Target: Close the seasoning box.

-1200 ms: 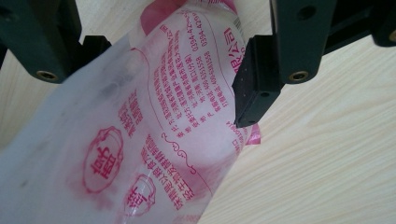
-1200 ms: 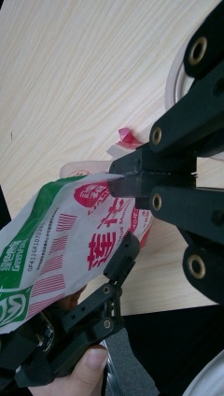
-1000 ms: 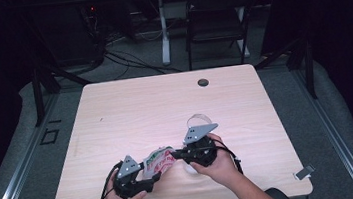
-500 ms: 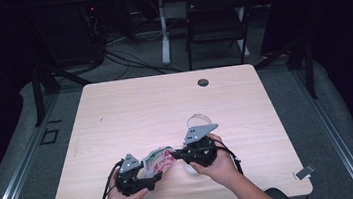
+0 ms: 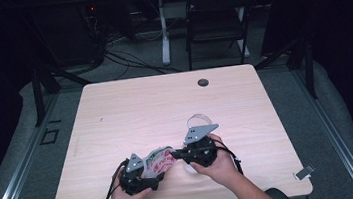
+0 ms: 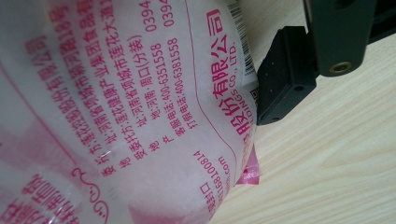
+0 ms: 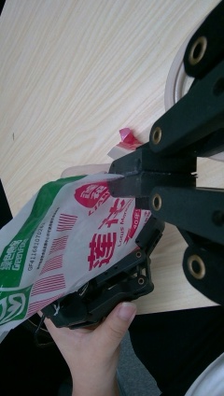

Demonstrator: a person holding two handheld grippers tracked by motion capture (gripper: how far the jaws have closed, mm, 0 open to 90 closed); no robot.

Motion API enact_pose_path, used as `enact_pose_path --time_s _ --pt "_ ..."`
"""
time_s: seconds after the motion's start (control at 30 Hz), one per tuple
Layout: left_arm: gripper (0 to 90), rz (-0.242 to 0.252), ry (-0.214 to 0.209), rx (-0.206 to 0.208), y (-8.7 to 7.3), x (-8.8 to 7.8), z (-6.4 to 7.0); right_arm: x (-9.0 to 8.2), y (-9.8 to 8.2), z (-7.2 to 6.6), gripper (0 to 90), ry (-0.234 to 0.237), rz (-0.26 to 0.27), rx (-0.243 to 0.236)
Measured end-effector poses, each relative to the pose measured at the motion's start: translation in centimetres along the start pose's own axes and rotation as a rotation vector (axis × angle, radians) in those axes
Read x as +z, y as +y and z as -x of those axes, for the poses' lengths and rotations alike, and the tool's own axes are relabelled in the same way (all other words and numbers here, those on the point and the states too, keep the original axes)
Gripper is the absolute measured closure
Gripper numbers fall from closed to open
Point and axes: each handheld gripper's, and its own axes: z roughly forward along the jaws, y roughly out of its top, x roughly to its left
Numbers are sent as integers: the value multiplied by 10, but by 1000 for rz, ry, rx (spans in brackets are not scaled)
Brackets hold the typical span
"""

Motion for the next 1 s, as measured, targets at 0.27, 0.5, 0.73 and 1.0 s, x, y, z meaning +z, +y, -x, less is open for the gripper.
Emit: enact_pose_path --time_s 0.27,0.5,0.73,1.0 --pt "223 -13 9 8 -1 4 1 0 -1 0 900 1 4 2" --pt "229 -32 21 35 -3 8 1 1 -1 0 900 -2 8 5" --pt "241 -36 20 49 -7 13 0 1 -2 1 900 -4 3 6" --pt "241 -46 34 83 -5 15 2 1 -2 1 900 -6 6 9"
